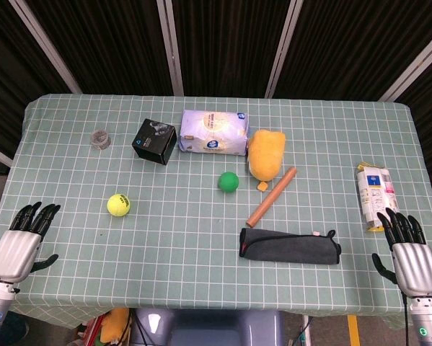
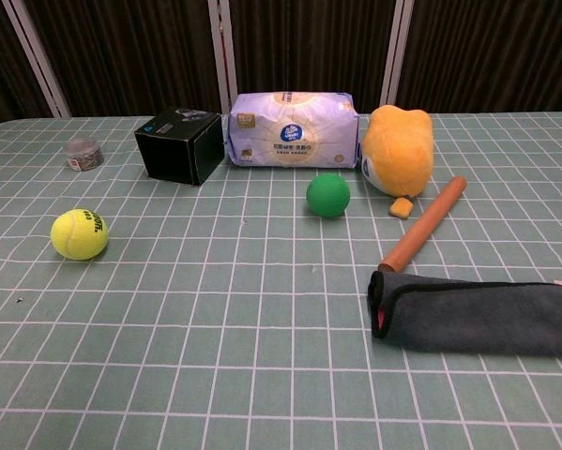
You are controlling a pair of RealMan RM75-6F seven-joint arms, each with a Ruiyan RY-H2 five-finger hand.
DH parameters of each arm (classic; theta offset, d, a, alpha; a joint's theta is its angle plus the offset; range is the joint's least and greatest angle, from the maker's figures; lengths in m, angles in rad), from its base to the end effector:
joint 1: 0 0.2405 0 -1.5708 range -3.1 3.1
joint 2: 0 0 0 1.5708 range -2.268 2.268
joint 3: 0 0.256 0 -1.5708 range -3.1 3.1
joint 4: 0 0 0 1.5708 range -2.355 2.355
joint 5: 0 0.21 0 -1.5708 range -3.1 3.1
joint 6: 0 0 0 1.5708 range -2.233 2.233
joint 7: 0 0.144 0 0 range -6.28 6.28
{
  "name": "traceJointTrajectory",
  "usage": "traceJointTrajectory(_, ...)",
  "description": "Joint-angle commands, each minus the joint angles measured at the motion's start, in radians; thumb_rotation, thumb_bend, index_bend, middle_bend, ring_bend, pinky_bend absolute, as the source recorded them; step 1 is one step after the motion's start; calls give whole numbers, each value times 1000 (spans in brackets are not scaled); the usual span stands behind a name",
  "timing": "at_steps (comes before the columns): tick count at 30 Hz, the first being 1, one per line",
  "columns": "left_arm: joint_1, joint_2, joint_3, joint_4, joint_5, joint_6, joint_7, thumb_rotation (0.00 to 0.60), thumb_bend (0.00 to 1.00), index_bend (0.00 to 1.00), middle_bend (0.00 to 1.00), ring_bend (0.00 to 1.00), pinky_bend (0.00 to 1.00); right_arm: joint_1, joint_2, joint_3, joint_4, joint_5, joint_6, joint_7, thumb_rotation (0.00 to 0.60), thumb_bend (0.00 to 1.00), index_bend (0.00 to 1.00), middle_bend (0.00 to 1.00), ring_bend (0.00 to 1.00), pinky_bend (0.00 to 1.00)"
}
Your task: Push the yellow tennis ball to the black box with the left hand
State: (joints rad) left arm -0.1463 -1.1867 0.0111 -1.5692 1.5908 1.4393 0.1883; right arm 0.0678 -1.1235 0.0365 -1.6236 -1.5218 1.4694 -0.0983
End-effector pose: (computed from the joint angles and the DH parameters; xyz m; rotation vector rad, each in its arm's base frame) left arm -0.2975 0.1855 0.1218 -1.6095 -0.7599 -0.8114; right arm -0.3103 -0.1726 0.1514 1.4387 -0.8627 0.8266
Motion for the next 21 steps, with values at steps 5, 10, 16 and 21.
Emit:
traceJointTrajectory(5,-10,-6,-1,-2,-7,-21,15,600,64,0,94,20,83,-3,4,1,2,6,1,2,600,392,0,0,0,0)
traceJointTrajectory(10,-33,-33,0,8,-4,-60,53,600,421,463,485,295,455,-11,12,2,1,5,17,21,600,392,0,0,0,0)
traceJointTrajectory(16,-71,-144,-9,82,-51,-150,193,600,489,618,666,420,576,-18,26,-3,-7,8,16,40,600,392,0,0,0,0)
traceJointTrajectory(21,-101,-191,-6,107,-80,-220,273,600,431,625,732,477,591,-23,36,-9,-9,-2,20,55,600,392,0,0,0,0)
